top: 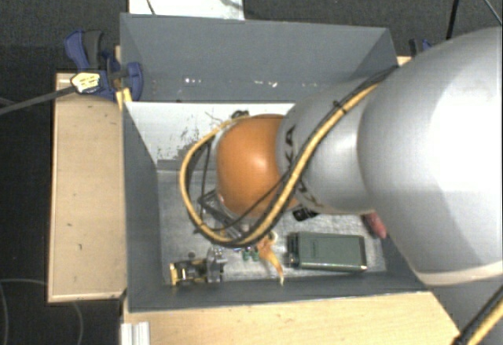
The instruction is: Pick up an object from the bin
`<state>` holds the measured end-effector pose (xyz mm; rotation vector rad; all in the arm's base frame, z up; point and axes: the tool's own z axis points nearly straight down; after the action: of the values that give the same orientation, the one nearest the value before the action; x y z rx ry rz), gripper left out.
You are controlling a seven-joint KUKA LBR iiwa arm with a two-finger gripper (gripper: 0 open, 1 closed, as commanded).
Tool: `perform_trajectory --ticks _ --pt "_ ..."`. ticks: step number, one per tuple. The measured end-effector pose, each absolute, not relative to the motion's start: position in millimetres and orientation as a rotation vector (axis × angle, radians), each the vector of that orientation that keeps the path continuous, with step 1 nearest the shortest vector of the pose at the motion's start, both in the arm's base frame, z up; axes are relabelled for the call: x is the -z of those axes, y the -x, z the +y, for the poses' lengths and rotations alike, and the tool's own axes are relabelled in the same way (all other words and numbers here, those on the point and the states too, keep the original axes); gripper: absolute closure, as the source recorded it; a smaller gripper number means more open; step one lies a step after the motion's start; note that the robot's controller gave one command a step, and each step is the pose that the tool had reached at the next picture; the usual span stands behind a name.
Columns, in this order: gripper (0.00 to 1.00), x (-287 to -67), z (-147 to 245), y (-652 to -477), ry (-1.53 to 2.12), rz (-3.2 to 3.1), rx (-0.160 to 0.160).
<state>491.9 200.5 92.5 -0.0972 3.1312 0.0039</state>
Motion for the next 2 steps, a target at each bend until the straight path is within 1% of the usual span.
perform_trajectory --ticks 1,2 --pt "0.00 -86.2 199.5 -494.7 0.091 3.148 -0.003" --pt "0.00 -85.2 219.2 -494.7 0.164 3.113 -0.019"
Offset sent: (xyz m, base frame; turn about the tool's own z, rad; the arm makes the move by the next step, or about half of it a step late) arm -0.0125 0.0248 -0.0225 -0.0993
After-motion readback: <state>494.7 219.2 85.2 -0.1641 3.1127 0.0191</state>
